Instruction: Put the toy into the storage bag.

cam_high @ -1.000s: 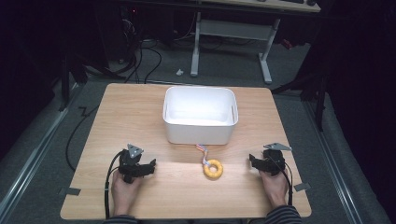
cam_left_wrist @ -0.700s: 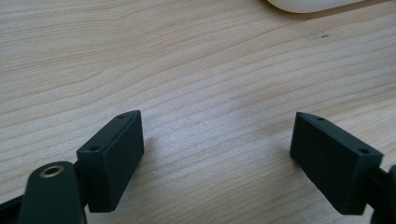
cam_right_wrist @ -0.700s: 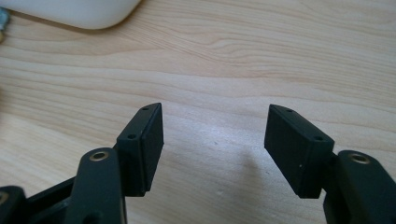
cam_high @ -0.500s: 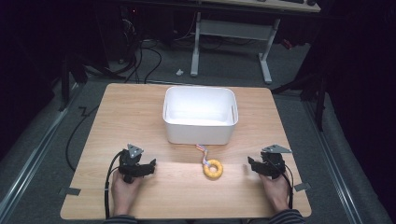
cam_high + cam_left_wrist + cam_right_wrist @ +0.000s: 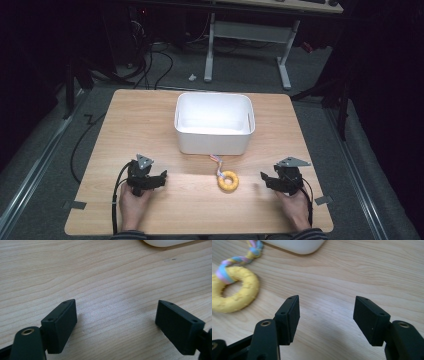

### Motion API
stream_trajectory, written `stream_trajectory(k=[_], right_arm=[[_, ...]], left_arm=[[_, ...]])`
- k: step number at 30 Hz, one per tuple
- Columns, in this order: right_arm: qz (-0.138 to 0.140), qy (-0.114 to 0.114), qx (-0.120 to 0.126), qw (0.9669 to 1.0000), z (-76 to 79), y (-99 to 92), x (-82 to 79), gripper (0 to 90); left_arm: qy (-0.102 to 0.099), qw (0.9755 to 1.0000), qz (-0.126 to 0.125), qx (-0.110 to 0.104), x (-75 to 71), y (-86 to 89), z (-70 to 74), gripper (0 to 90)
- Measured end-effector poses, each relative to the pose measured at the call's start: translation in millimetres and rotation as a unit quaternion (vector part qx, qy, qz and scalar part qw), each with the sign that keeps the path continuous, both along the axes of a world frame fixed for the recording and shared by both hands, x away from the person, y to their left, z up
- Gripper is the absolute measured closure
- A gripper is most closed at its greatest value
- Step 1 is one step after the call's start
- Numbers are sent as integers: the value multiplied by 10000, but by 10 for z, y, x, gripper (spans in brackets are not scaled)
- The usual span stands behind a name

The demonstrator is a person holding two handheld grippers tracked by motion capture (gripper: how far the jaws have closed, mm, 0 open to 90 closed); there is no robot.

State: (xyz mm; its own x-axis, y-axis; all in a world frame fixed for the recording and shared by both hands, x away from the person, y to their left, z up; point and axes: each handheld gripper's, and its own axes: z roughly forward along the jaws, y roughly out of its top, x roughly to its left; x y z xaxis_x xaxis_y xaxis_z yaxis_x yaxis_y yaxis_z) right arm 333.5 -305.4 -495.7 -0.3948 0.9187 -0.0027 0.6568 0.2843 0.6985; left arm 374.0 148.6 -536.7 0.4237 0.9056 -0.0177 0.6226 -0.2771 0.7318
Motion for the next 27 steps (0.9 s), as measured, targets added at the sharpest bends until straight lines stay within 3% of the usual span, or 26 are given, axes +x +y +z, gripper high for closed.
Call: stream_trajectory(k=[7,20,27], right_arm=[[377,49,12,9993,57,163,-24,405],[803,133,203,9965,131,412,17,383],[1013,185,78,9947,171,501,55,401]], left_arm=[[1,10000,-1,1,0,0,0,179],[9,10000,-5,2,1,2,1,179],[8,10000,-3,6,1,2,2,180]])
